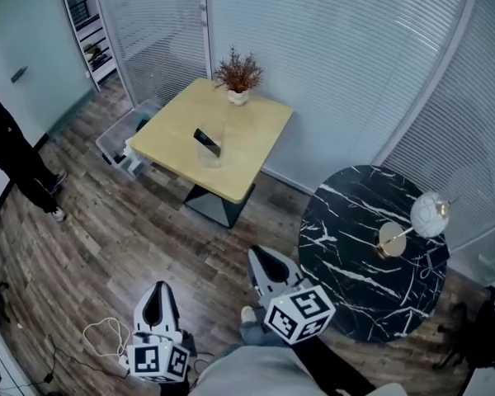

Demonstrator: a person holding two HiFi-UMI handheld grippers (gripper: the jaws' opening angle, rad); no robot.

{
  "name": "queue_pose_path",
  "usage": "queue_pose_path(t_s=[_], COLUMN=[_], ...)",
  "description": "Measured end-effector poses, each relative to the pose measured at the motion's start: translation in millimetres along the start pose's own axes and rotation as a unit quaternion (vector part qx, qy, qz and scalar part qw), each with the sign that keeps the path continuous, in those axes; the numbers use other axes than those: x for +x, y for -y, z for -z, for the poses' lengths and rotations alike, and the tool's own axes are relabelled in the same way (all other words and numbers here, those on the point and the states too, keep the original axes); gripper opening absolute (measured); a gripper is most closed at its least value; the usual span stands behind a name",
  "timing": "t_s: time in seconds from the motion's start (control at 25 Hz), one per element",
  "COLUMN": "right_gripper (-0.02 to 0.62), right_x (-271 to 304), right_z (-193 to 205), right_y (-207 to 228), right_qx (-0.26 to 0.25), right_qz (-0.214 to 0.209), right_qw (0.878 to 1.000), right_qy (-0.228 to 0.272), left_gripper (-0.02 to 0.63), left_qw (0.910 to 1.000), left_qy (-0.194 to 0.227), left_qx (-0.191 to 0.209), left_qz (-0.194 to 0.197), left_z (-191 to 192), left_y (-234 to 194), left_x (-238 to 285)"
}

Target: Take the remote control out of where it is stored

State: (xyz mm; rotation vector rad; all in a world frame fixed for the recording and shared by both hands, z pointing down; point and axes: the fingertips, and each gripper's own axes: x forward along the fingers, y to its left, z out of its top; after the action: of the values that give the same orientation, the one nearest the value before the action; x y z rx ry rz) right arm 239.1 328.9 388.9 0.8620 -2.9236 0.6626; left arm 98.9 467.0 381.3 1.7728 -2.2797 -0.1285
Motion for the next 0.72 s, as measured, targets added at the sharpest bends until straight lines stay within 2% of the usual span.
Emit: queue_pose_path(t_s=[0.36,0.72], right_gripper=[0.005,0.005], right_x=[54,115], right_z=[-18,-28], right_y=[33,62], right_qx=[-0.012,-0.003], right_qz=[-0.019,0.0], right_qw=[1.0,1.0], right_qy=[-0.016,-0.02], left_gripper=[0.009,0.009], left_qw=[0.9999,0.9999], left_qy=[-0.001,-0.01], left_qx=[-0.003,-0.003], left_qz=[-0.014,-0.007], left_z=[-7,-13], left_y=[-4,-30], left_x=[61,130])
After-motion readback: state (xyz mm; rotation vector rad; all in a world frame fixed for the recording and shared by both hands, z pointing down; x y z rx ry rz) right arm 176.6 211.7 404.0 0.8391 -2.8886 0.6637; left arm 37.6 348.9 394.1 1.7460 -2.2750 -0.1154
